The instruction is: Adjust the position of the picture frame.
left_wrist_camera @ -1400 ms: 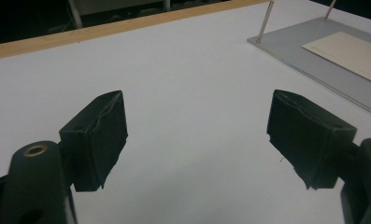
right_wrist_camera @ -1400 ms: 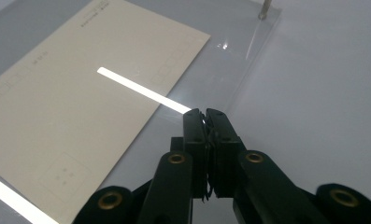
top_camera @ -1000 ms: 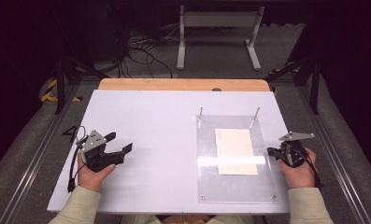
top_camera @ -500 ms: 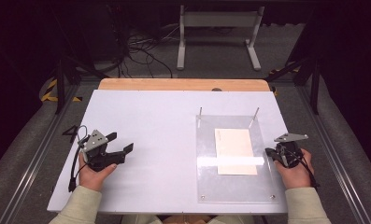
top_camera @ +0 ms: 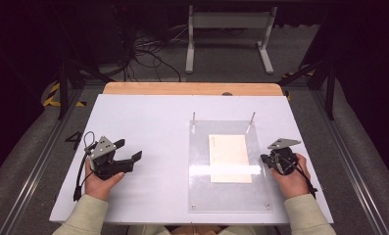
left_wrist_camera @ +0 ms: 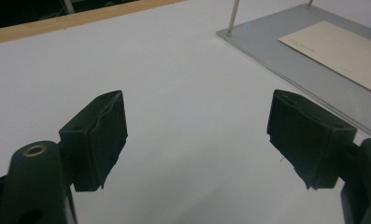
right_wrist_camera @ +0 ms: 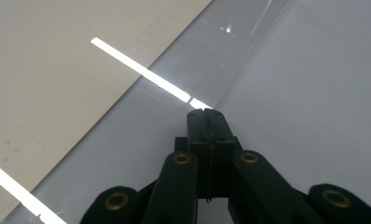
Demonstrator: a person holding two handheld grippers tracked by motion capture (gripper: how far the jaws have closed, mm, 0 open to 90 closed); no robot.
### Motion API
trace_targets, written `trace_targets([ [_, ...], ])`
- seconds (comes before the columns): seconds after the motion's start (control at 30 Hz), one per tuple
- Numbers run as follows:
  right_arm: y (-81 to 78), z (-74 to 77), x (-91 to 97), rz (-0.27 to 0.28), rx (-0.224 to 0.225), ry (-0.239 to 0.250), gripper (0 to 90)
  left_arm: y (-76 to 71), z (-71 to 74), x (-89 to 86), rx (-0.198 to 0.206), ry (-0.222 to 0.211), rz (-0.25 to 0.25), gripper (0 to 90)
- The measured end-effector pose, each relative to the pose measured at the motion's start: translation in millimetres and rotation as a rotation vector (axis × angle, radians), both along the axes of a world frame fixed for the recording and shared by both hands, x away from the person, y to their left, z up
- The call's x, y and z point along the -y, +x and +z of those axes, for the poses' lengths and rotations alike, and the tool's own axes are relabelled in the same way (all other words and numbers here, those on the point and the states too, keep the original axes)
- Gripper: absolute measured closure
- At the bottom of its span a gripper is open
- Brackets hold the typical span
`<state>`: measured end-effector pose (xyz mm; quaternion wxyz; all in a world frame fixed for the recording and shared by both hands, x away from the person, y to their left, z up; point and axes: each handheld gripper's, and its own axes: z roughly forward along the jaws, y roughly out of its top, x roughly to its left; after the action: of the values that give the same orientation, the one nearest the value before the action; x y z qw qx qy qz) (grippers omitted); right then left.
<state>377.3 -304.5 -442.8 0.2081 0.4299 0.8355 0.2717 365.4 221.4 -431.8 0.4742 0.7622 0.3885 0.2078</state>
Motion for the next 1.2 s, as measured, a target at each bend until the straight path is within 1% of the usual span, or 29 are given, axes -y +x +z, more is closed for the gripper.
trace_targets([
  [0.03,0.2,-0.1,-5.2,0.008,0.002,-0.006,90.0,0.4,-0.9,1.6,-0.004,0.008,-0.004,20.4],
  [0.07,0.9,-0.5,-14.7,0.03,0.002,-0.002,90.0,1.0,-2.3,4.0,-0.013,0.014,-0.006,20.7],
  [0.1,0.9,-0.5,-14.7,0.03,0.002,-0.002,90.0,1.0,-2.3,4.0,-0.013,0.014,-0.006,20.7],
  [0.17,1.9,-1.1,-24.2,0.056,-0.001,0.004,90.0,1.4,-3.8,8.3,-0.023,0.02,-0.014,20.8],
  [0.2,3.0,-1.4,-31.1,0.071,0.001,0.003,90.0,1.8,-4.2,9.7,-0.022,0.023,-0.022,20.9],
  [0.4,8.4,-2.2,-52.1,0.102,0.005,0.004,90.0,-1.4,-5.0,20.9,-0.027,0.043,-0.06,21.2],
  [0.43,8.4,-2.2,-52.1,0.102,0.005,0.004,90.0,-1.4,-5.0,20.9,-0.027,0.043,-0.06,21.5],
  [0.5,9.5,-2.7,-58.4,0.117,0.006,0.009,90.0,-4.9,-5.0,25.8,-0.038,0.043,-0.082,22.1],
  [0.57,11.3,-1.6,-60.0,0.138,0.002,0.008,90.0,-7.9,-4.1,30.0,-0.036,0.056,-0.111,24.0],
  [0.6,12.6,-0.3,-55.1,0.153,-0.019,0.045,90.0,-11.1,-3.8,34.0,-0.041,0.052,-0.13,26.6],
  [0.63,12.0,1.0,-52.6,0.155,-0.02,0.059,89.8,-13.3,-3.1,35.9,-0.047,0.06,-0.148,28.5],
  [0.67,9.6,3.9,-50.3,0.164,-0.009,0.068,87.4,-15.6,-2.8,38.3,-0.053,0.056,-0.166,30.2],
  [0.7,5.4,8.0,-49.0,0.184,0.005,0.078,84.4,-17.7,-1.7,39.9,-0.057,0.065,-0.189,31.3],
  [0.77,-5.9,16.1,-47.3,0.258,0.022,0.124,80.5,-23.8,-0.1,44.0,-0.062,0.073,-0.233,36.4],
  [0.8,-12.9,19.1,-46.7,0.294,0.023,0.146,80.2,-25.8,0.4,45.6,-0.067,0.082,-0.251,38.8],
  [0.83,-17.9,20.8,-46.3,0.318,0.023,0.16,79.6,-29.9,0.4,48.8,-0.075,0.088,-0.275,40.4],
  [0.87,-25.6,22.4,-45.8,0.356,0.019,0.182,79.3,-31.9,0.3,50.4,-0.073,0.097,-0.289,42.5],
  [0.9,-29.9,22.6,-45.5,0.375,0.015,0.193,79.3,-35.1,-0.1,52.8,-0.081,0.11,-0.314,44.4],
  [0.93,-36.9,22.0,-45.2,0.405,0.003,0.203,80.2,-37.2,-0.6,54.5,-0.087,0.12,-0.337,46.8],
  [1.0,-48.5,18.6,-45.4,0.465,-0.031,0.203,79.8,-41.0,-2.5,57.4,-0.118,0.122,-0.375,51.4],
  [1.1,-61.5,14.3,-45.0,0.517,-0.059,0.2,78.6,-45.7,-6.9,61.2,-0.18,0.118,-0.436,55.9],
  [1.2,-73.6,11.4,-44.2,0.554,-0.079,0.195,75.8,-50.7,-11.0,67.5,-0.213,0.148,-0.494,58.9],
])
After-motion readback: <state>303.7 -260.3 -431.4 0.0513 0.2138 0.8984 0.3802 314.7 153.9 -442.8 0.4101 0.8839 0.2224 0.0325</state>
